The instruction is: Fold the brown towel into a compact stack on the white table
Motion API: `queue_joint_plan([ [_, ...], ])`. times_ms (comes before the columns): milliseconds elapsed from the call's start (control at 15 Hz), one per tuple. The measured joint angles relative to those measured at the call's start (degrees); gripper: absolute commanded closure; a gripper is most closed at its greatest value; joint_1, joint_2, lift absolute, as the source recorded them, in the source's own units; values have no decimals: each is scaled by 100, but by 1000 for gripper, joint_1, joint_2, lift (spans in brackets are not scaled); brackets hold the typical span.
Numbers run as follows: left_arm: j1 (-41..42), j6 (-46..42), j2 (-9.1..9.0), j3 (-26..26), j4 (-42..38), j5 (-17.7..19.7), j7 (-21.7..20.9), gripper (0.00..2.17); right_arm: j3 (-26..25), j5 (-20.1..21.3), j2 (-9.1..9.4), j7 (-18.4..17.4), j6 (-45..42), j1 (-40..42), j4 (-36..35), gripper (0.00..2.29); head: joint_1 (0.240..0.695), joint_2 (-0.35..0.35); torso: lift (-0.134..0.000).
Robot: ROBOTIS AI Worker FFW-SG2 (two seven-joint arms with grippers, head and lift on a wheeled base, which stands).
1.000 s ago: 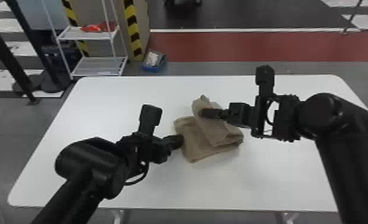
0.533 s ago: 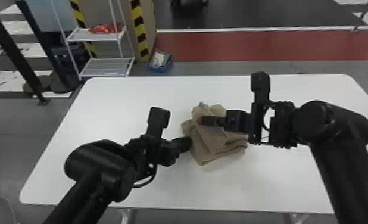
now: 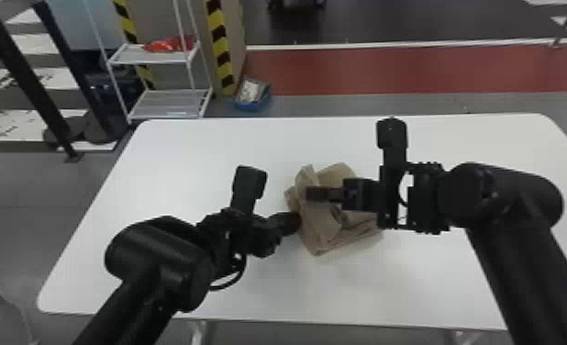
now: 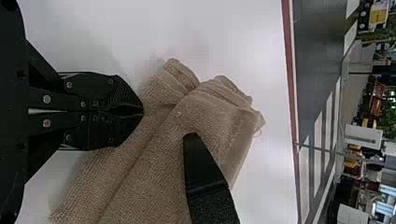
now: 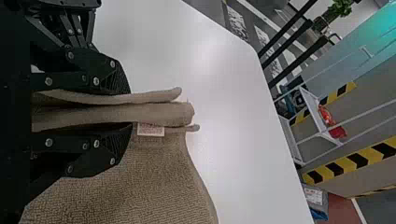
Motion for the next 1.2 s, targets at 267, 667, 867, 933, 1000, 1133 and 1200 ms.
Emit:
queue_joint_plan([
  [267,-29,-15,8,38,3,-20,-15,2145,-85,-145,-27,155,-70,99,-11,63,695,98,-120],
  [667,291,-25,222,585,-769,-120,-10,2145,-315,-450,-254,169,-76,504,-505,63,695,113,-120],
  [867,574,-5,449,1020,-1354,-116,-5,2145,-461,-547,-397,195,-97,708,-713,63,695,124,-120],
  [933,677,0,507,1176,-1528,-97,-10,2145,-497,-587,-434,197,-108,800,-810,63,695,130,-120],
  [1000,766,0,540,1318,-1656,-77,-13,2145,-519,-622,-465,197,-125,890,-914,66,695,136,-120],
  [1133,918,-42,573,1607,-1875,-27,-9,2145,-551,-642,-533,196,-209,1094,-1229,66,695,154,-120],
  [1200,955,-131,577,1683,-1920,-11,-2,2145,-564,-593,-566,196,-292,1186,-1385,66,695,155,-120],
])
